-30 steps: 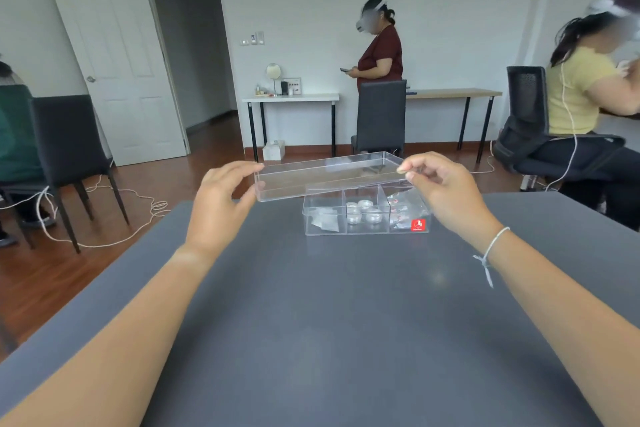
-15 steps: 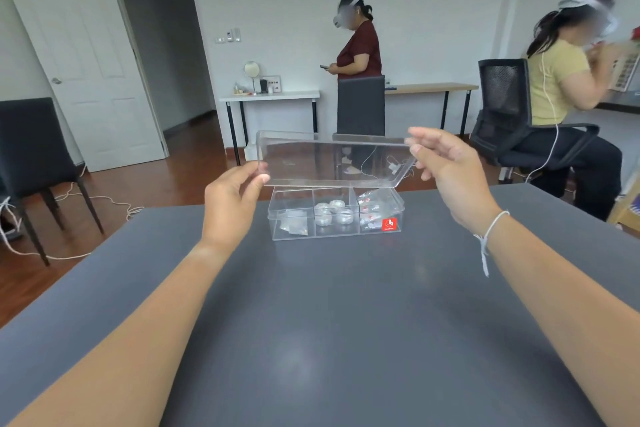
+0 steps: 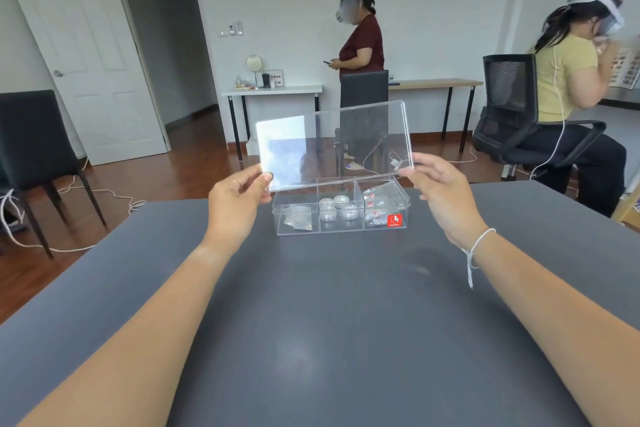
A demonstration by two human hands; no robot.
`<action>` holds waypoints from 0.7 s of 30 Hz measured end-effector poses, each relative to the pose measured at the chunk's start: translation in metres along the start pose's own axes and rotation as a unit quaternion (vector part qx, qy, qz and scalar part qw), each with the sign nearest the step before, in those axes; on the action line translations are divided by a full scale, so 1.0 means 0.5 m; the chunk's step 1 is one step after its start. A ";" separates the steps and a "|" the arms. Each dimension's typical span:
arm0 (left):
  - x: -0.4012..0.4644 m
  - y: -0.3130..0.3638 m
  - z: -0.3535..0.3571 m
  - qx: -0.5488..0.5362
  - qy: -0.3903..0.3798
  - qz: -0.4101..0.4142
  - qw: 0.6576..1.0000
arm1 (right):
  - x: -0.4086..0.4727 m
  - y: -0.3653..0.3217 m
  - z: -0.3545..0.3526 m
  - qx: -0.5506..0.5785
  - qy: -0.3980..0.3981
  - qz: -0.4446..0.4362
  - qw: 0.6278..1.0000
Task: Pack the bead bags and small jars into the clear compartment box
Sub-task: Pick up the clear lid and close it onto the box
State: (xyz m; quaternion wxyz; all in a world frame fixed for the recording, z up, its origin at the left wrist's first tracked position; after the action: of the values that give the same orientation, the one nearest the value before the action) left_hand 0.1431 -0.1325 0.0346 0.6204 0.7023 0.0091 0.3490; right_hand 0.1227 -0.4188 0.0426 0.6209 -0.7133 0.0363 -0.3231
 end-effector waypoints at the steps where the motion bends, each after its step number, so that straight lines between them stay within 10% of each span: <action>1: 0.000 -0.002 0.000 -0.002 -0.002 0.003 1.000 | -0.002 0.000 0.000 0.001 -0.007 0.000 1.000; 21: -0.010 -0.040 0.024 0.082 -0.146 -0.012 0.986 | -0.003 0.041 -0.023 -0.029 -0.020 0.065 0.997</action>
State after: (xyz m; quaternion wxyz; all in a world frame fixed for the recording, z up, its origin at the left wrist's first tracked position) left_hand 0.1536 -0.1406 0.0145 0.5599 0.7937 -0.0446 0.2335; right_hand 0.1227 -0.4325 0.0237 0.6203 -0.7334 0.0796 -0.2665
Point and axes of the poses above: each hand's wrist, its own x-axis towards the middle knuckle, its own z-axis out of the palm, y = z × x, the point moved 3 cm from there along x, towards the middle knuckle, and after that the axes turned 14 degrees about y, right-handed, at the moved point
